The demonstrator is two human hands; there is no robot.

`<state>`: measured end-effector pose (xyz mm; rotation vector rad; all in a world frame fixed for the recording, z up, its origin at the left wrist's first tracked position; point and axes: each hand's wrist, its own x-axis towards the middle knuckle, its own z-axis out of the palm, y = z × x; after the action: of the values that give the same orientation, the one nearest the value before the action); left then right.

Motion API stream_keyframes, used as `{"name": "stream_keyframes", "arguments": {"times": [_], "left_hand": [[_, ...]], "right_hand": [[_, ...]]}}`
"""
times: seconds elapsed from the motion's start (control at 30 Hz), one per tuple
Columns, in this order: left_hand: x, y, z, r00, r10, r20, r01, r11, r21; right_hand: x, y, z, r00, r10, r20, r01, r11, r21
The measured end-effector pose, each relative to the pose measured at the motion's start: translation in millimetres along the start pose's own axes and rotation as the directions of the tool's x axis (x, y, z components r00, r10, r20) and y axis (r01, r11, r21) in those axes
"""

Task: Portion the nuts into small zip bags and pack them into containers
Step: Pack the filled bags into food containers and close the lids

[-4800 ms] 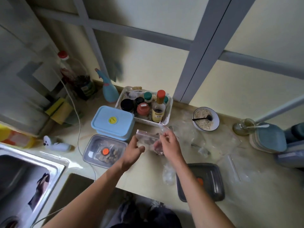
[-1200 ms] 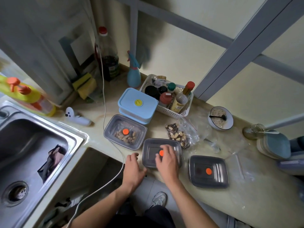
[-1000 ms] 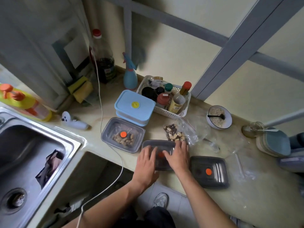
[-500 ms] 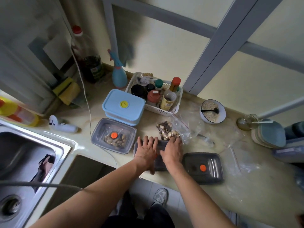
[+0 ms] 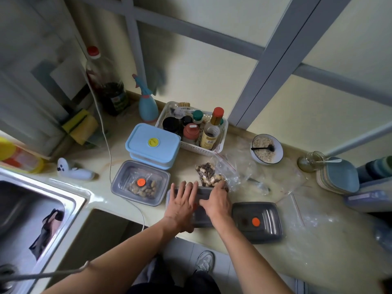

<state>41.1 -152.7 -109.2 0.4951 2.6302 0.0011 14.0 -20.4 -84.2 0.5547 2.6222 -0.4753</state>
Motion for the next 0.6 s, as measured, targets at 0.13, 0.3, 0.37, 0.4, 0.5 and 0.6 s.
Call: {"name": "stream_keyframes", "arguments": {"times": [0.13, 0.3, 0.37, 0.4, 0.5, 0.6], "left_hand": [[-13, 0, 4, 0.994, 0.013, -0.112, -0.015, 1.0, -0.016], [-24, 4, 11, 0.963, 0.026, -0.269, -0.058, 0.992, -0.11], [-29, 5, 10, 0.945, 0.017, -0.327, -0.069, 0.987, -0.147], [-31, 4, 10, 0.941, 0.015, -0.338, -0.072, 0.985, -0.156], [-40, 3, 11, 0.945, 0.005, -0.327, -0.064, 0.983, -0.172], [-47, 4, 7, 0.944, -0.054, -0.326, -0.012, 0.98, -0.197]], "right_hand": [[-5, 10, -9, 0.998, -0.068, 0.019, 0.065, 0.993, 0.095], [2, 39, -16, 0.959, -0.276, -0.059, 0.282, 0.934, 0.22], [10, 52, -18, 0.929, -0.307, -0.206, 0.359, 0.88, 0.31], [17, 58, -19, 0.912, -0.29, -0.289, 0.379, 0.865, 0.328], [40, 68, -24, 0.848, -0.296, -0.439, 0.395, 0.906, 0.153], [57, 70, -24, 0.851, -0.372, -0.371, 0.379, 0.924, -0.057]]}}
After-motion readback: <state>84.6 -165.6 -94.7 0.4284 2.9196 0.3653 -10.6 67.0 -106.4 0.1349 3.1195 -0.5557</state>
